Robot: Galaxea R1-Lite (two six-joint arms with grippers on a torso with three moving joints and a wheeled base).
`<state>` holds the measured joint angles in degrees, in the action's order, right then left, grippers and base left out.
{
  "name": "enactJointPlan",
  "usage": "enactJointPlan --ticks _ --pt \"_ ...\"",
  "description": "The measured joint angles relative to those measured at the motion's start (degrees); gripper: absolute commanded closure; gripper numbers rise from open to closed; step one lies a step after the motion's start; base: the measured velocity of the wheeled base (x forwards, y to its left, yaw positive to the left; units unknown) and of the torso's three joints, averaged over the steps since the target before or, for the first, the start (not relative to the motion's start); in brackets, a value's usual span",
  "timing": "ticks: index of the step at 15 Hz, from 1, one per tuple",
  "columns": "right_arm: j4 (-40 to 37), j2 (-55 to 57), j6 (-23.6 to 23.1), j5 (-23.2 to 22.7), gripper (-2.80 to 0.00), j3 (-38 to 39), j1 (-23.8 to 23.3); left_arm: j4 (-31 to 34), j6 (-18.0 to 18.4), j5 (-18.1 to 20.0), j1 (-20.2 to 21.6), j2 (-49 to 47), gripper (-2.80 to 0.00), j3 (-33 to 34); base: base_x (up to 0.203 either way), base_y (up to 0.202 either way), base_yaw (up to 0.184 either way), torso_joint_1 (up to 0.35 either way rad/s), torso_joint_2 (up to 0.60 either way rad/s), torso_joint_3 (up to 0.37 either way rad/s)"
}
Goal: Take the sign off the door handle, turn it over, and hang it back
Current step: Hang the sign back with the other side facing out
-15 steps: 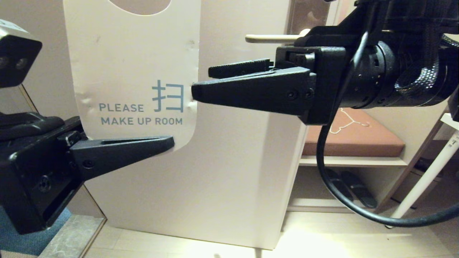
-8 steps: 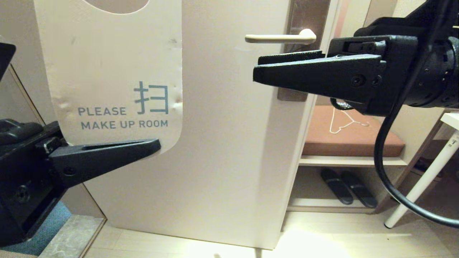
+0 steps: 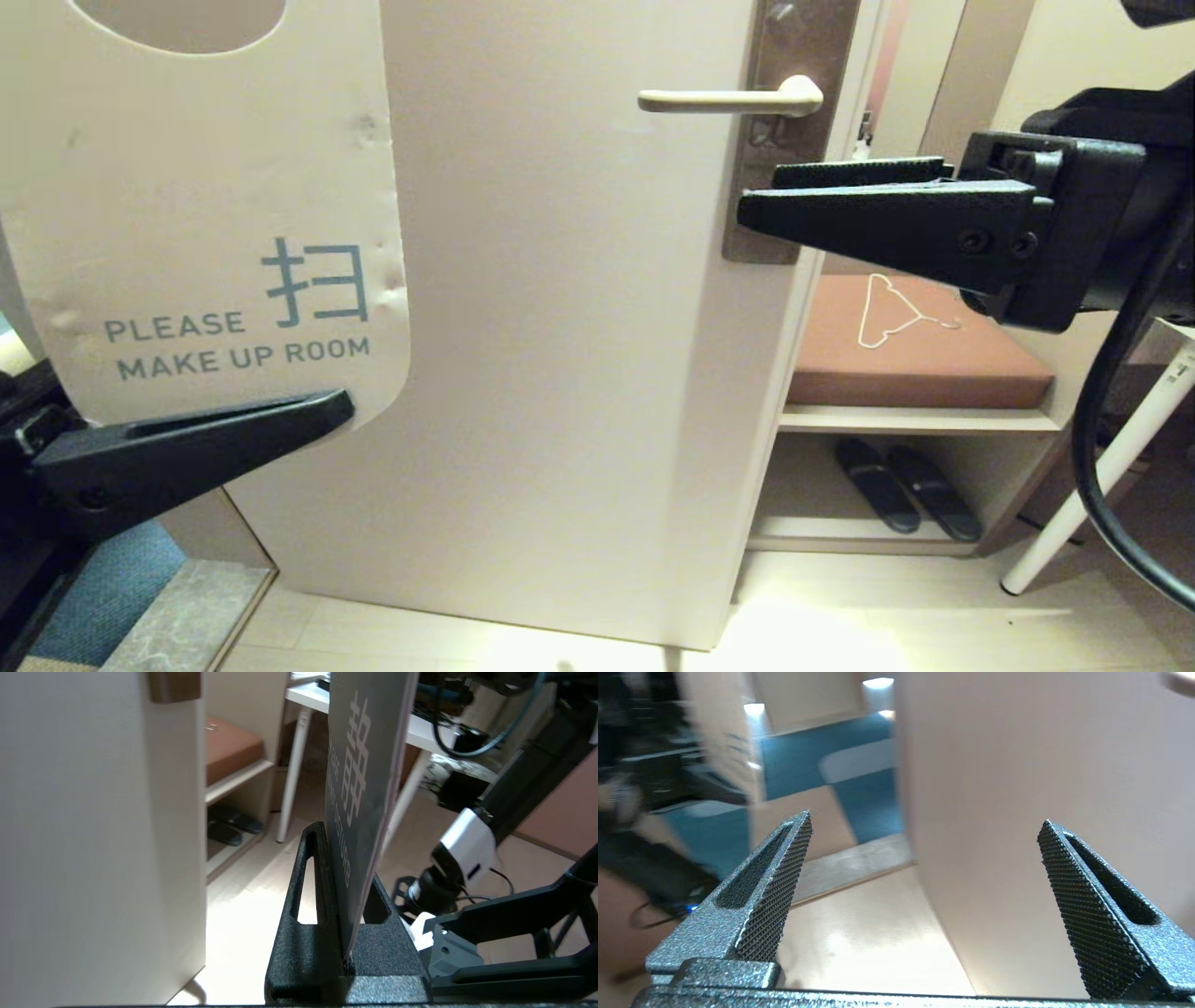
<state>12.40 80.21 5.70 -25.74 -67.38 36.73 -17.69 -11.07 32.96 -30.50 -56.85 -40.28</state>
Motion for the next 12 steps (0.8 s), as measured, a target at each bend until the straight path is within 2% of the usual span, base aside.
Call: enactJointPlan --ticks 1,3,6,8,12 --pt "0.02 -0.79 -0.01 2.13 0.0 1.15 -0.05 -0.02 0.02 -0.94 0.0 0.98 0.0 0.72 0.0 0.0 0.0 0.0 0.0 0.0" --pt "0.14 -2.36 -0.03 5.83 0.0 3.86 -0.27 0.05 0.11 -2.76 0.0 2.71 0.0 2.18 0.0 0.0 0.0 0.0 0.0 0.0" --pt "2.84 -4.48 -0.1 8.87 0.0 8.2 -1.74 0.06 0.44 -6.75 0.0 4.45 0.0 3.55 0.0 0.0 0.0 0.0 0.0 0.0" --pt "5.7 -5.75 -0.03 14.04 0.0 11.62 -3.43 0.02 1.15 -9.32 0.0 5.31 0.0 4.3 0.0 0.0 0.0 0.0 0.0 0.0" --pt "11.6 -8.24 -0.03 18.62 0.0 20.09 -9.85 -0.15 6.76 -14.62 0.0 6.22 0.0 7.02 0.0 0.0 0.0 0.0 0.0 0.0"
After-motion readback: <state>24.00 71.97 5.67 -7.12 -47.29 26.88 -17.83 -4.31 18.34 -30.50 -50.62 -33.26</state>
